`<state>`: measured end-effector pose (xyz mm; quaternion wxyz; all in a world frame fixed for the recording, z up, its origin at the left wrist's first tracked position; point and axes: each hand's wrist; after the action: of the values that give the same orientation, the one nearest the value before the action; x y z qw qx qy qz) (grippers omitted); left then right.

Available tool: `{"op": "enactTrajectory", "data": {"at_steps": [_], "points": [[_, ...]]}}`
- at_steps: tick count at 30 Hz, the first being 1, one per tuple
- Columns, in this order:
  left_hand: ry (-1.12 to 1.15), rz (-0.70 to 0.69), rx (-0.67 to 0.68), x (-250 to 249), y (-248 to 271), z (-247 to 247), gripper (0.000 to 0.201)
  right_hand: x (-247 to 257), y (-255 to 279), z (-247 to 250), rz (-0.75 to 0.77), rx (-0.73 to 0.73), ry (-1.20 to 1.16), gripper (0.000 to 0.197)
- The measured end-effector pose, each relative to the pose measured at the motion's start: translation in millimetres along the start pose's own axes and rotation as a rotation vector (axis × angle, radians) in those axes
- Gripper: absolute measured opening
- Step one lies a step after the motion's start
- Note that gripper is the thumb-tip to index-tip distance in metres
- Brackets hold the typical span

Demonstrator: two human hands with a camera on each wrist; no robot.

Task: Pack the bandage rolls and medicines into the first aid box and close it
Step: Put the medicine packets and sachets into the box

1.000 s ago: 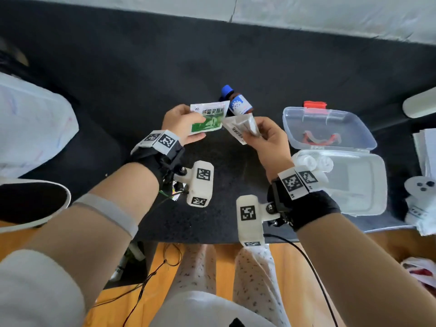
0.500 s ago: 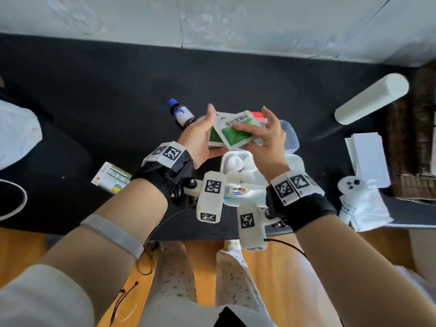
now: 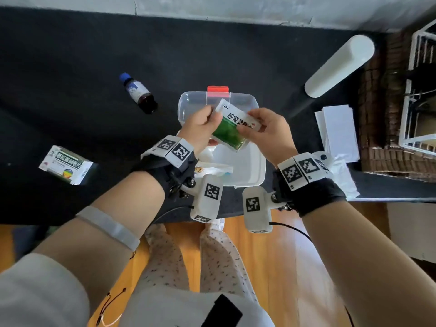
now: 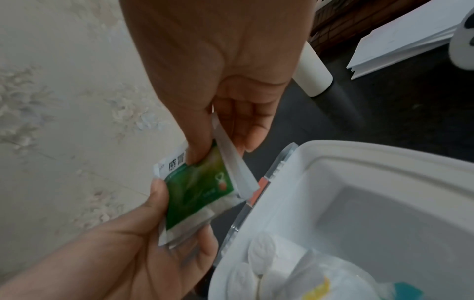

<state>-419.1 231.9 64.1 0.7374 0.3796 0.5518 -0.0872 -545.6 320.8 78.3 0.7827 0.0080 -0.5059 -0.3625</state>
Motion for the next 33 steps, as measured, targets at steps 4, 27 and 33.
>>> {"op": "enactTrajectory", "data": {"at_steps": [4,27,33], "points": [[-0.121,-0.043,0.033,7.0,2.6,-6.2,0.013,-3.3,9.0,0.8,0.020,0.034,-0.013,0.027],[-0.492,0.086,0.212,58.5,17.9,30.0,0.033,-51.9,26.7,0.5,0.075,0.120,-0.670,0.013],[-0.513,-0.016,0.100,70.0,18.5,27.5,0.029,-87.0,29.4,-19.4,0.024,0.075,-0.153,0.031]]}}
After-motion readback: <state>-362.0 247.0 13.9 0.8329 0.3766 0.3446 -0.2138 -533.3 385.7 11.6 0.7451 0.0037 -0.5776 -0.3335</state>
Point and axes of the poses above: each hand's wrist, its own y-axis away from the middle knuckle, its own z-axis out of the back of the hand, x = y × z, and after that the axes turned 1 degree about -x, right-handed
